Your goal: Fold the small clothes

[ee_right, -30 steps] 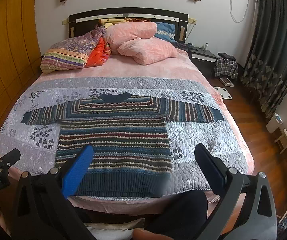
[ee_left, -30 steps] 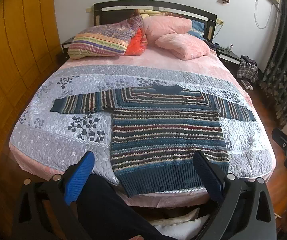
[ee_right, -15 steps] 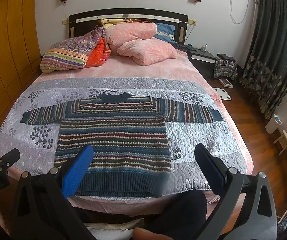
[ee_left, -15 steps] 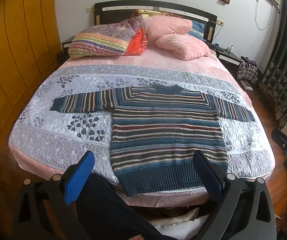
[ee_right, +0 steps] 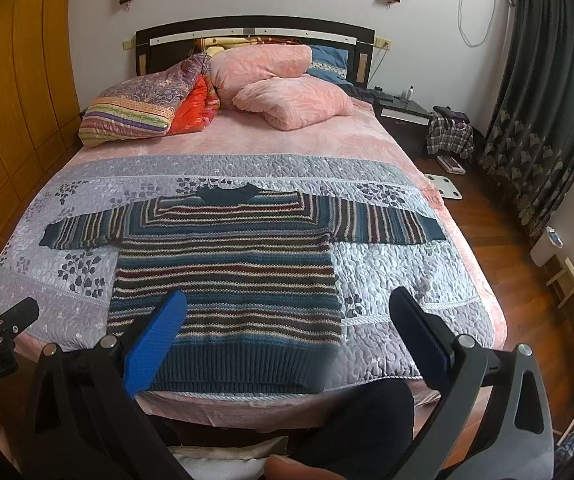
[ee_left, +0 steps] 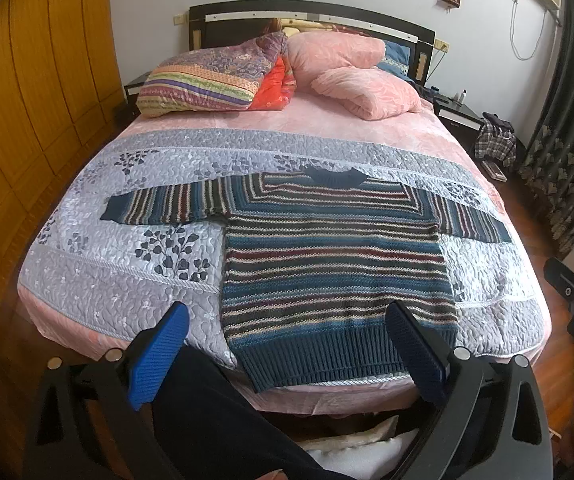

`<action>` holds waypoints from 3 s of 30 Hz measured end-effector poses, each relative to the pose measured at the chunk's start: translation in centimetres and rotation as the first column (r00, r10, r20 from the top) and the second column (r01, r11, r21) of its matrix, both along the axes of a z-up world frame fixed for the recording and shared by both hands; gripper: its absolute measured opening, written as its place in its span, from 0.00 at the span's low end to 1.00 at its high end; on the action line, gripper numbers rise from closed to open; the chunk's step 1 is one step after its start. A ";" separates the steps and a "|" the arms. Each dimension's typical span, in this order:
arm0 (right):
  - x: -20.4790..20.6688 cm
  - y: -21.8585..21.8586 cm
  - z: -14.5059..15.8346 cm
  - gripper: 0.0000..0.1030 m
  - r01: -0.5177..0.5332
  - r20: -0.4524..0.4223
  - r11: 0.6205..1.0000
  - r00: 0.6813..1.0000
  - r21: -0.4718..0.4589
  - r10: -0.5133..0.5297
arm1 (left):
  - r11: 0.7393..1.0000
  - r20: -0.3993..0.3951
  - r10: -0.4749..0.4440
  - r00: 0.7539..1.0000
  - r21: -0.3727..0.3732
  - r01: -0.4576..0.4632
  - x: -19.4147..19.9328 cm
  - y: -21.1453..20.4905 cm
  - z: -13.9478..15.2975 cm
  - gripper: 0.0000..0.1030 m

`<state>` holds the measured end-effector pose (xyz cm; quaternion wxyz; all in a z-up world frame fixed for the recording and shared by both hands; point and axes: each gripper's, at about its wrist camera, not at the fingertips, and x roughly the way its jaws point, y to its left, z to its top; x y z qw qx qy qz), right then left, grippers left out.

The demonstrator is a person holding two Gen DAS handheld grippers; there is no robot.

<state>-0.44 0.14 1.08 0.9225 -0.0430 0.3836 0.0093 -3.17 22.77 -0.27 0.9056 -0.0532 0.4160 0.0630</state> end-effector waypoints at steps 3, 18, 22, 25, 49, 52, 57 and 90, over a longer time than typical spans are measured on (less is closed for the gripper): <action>0.0 0.0 0.0 0.97 0.000 0.002 1.000 1.000 -0.001 0.000 | 1.000 0.000 0.001 1.000 0.000 -0.001 0.0 0.0 0.0 0.96; 0.1 -0.2 0.0 0.97 0.000 -0.001 1.000 1.000 0.002 0.000 | 1.000 0.001 0.000 1.000 -0.001 0.000 0.1 0.0 0.0 0.96; 0.1 -0.2 -0.1 0.97 0.001 -0.002 1.000 1.000 0.002 0.000 | 1.000 0.000 0.000 1.000 0.000 0.000 0.1 0.0 0.0 0.96; 0.0 -0.3 -0.1 0.97 0.003 -0.002 1.000 1.000 0.002 -0.003 | 1.000 0.000 0.001 1.000 -0.001 -0.001 0.1 0.1 0.0 0.96; 3.2 -2.5 -2.8 0.97 -0.003 0.006 1.000 1.000 0.022 0.003 | 0.999 0.026 -0.026 0.999 -0.042 0.027 3.2 -0.1 -2.8 0.96; 5.7 -4.6 -5.1 0.97 -0.104 0.067 0.993 0.993 0.057 0.100 | 0.977 0.067 -0.133 0.989 -0.156 0.142 5.2 0.4 -4.5 0.96; 14.1 -13.2 -11.4 0.97 0.040 -0.090 0.983 0.996 0.181 -0.024 | 0.985 0.001 -0.088 0.996 -0.150 0.087 9.6 0.8 -7.4 0.96; 40.3 -54.9 -39.1 0.38 0.599 -0.469 0.201 0.759 0.775 -0.451 | 0.891 -0.065 -0.235 0.970 -0.413 0.189 22.8 -4.3 -14.8 0.96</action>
